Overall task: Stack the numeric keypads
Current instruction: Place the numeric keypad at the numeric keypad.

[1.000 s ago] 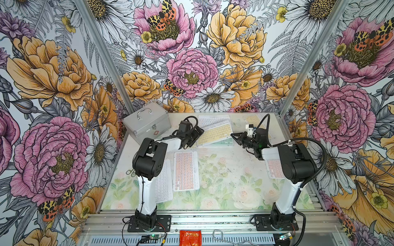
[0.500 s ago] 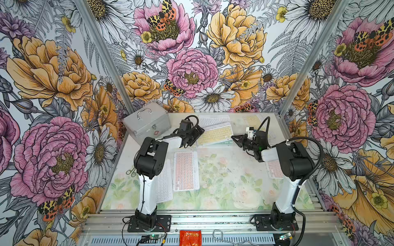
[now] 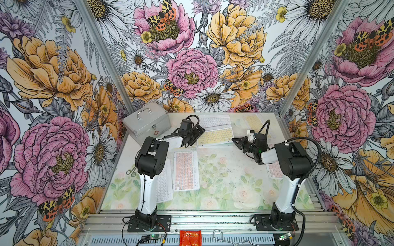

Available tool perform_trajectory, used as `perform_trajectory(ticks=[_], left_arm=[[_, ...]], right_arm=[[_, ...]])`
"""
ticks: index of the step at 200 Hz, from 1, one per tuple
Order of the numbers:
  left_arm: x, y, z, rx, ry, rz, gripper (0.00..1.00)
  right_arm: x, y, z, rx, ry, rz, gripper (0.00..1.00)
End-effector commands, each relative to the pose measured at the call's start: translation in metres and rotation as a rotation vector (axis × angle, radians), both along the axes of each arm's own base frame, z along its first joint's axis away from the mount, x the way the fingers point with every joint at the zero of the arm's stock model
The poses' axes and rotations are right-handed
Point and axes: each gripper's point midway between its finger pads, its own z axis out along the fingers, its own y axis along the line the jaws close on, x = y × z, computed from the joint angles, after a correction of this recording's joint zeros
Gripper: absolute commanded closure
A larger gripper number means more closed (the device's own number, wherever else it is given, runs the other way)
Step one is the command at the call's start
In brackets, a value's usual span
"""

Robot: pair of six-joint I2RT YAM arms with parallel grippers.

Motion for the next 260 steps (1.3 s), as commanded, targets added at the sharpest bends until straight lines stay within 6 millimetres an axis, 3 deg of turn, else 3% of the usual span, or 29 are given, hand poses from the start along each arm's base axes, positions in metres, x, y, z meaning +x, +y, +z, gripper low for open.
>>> perform_trajectory(ticks=[1,58,137,190,227,260], left_arm=[[0.002,-0.004,0.002,0.02,-0.015,-0.022,0.01],[0.0,-0.004,0.0,0.019,-0.01,-0.026,0.01],[-0.001,-0.005,0.003,0.018,-0.012,-0.029,0.01],[-0.009,-0.001,0.013,0.047,-0.022,-0.045,0.01],[-0.021,0.005,0.019,0.055,-0.015,-0.054,0.01],[-0.029,0.008,0.012,0.066,0.011,-0.07,0.01]], right_arm=[[0.003,-0.011,-0.013,-0.064,0.005,-0.04,0.9],[-0.001,-0.017,-0.023,-0.145,0.055,-0.04,0.74],[-0.004,-0.017,-0.026,-0.207,0.079,-0.032,0.66],[-0.014,-0.022,-0.009,-0.321,0.053,-0.008,0.45],[-0.036,-0.028,-0.003,-0.643,0.066,0.063,0.26],[-0.054,-0.027,0.0,-0.918,0.058,0.138,0.09]])
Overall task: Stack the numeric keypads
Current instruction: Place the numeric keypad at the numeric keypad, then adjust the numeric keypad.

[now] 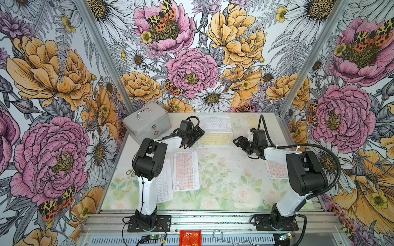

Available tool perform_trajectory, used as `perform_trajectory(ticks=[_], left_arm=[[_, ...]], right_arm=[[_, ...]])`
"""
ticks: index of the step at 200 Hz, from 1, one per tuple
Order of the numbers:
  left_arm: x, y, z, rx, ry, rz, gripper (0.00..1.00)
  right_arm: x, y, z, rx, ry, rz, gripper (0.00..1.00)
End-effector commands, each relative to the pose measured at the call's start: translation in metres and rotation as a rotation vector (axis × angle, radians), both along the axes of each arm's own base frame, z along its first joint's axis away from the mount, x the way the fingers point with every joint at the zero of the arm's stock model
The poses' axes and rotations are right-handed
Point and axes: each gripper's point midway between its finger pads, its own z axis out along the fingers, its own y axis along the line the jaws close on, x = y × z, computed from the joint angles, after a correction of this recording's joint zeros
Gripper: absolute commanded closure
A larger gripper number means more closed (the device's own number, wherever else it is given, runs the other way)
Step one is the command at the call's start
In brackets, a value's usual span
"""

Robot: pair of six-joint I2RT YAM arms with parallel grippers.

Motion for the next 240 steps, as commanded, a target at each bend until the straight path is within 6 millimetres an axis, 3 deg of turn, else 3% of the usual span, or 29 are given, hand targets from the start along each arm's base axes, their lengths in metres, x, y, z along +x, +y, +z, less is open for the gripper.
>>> perform_trajectory(ticks=[1,26,58,114,167,240], left_arm=[[-0.009,0.002,0.006,0.018,-0.004,-0.028,0.01],[-0.011,0.003,0.004,0.014,0.005,-0.03,0.01],[-0.014,0.007,0.009,0.003,0.004,-0.026,0.01],[-0.021,0.016,0.013,-0.002,0.008,-0.016,0.01],[-0.025,0.019,0.009,0.002,0.018,-0.014,0.01],[-0.027,0.019,0.004,0.006,0.029,-0.013,0.01]], right_arm=[[-0.021,-0.014,-0.009,-0.301,0.042,0.069,0.09],[-0.03,-0.004,-0.016,-0.398,0.079,0.131,0.01],[-0.033,0.011,-0.026,-0.526,0.106,0.18,0.0],[-0.018,0.031,-0.04,-0.653,0.132,0.18,0.0],[-0.001,0.046,-0.042,-0.705,0.128,0.177,0.0],[0.005,0.062,-0.046,-0.68,0.129,0.197,0.0]])
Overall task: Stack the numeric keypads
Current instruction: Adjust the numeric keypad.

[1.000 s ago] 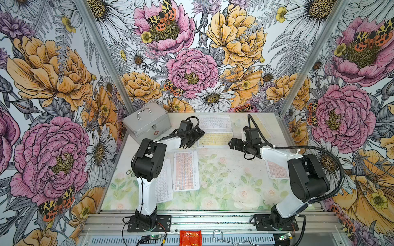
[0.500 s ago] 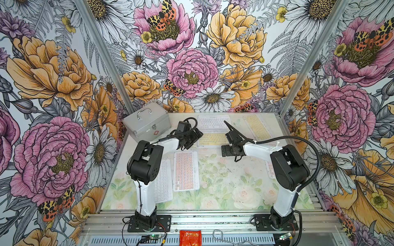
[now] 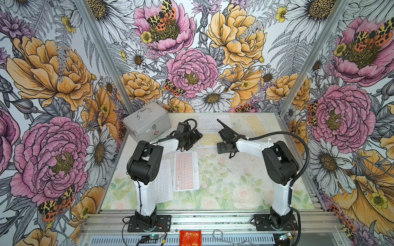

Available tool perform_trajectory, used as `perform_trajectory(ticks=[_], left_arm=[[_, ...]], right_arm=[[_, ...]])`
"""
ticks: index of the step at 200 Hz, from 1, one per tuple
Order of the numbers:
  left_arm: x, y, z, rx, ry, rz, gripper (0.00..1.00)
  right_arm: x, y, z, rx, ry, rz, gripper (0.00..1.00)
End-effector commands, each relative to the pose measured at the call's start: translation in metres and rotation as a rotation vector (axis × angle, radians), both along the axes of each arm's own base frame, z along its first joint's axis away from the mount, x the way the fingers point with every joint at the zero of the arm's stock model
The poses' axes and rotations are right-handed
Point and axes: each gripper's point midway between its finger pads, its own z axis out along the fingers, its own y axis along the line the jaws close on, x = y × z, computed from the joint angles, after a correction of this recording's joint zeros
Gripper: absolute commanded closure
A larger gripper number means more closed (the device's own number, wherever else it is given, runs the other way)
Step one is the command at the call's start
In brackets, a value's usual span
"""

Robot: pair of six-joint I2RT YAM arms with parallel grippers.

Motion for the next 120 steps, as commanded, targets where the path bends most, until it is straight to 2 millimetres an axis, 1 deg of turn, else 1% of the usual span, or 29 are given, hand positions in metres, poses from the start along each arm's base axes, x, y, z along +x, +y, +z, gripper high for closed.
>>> perform_trajectory(ticks=[1,26,74,102,120], left_arm=[[-0.002,0.003,0.006,-0.004,-0.015,-0.01,0.01],[-0.003,0.002,0.006,-0.006,-0.015,-0.012,0.01],[-0.004,0.002,0.005,-0.005,-0.012,-0.013,0.01],[-0.006,0.003,0.005,-0.001,-0.013,-0.014,0.01],[-0.005,0.004,0.004,0.001,-0.012,-0.011,0.01]], right_arm=[[0.006,0.005,0.0,-0.007,-0.007,-0.007,0.0],[0.009,0.011,0.0,0.006,-0.005,0.002,0.0],[0.015,0.015,-0.002,0.01,0.001,0.005,0.0],[0.009,0.017,-0.003,0.017,0.015,0.015,0.0],[0.003,0.018,0.001,0.027,0.016,0.019,0.0]])
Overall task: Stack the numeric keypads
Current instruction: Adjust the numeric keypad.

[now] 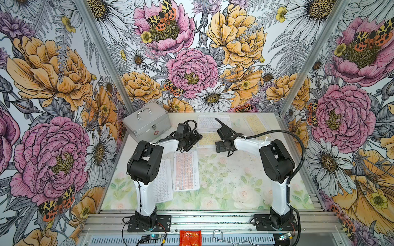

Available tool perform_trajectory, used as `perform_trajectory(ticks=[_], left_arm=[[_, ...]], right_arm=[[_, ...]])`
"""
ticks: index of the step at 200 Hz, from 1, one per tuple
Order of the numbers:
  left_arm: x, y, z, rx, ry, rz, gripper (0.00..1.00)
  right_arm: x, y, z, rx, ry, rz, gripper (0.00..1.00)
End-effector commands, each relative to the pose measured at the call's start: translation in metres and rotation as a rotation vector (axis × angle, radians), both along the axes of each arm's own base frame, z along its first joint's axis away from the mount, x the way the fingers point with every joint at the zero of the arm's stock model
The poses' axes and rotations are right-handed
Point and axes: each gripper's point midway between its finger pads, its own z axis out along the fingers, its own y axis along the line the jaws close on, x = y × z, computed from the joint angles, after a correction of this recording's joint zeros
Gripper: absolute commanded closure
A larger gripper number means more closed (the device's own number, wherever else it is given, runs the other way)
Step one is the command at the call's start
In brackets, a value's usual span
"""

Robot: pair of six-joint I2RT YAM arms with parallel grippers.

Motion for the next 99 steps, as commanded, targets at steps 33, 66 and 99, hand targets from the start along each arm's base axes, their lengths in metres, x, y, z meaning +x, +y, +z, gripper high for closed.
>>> perform_trajectory(ticks=[33,66,99], left_arm=[[0.002,-0.001,0.01,-0.018,-0.024,-0.017,0.01],[0.002,0.014,0.015,-0.063,-0.021,0.019,0.01],[-0.005,0.032,0.016,-0.087,-0.009,0.045,0.01]], right_arm=[[-0.018,0.02,0.014,0.055,0.002,0.014,0.0],[-0.029,0.046,0.016,0.048,-0.005,0.033,0.0],[-0.027,0.069,0.014,0.01,-0.022,0.055,0.0]])
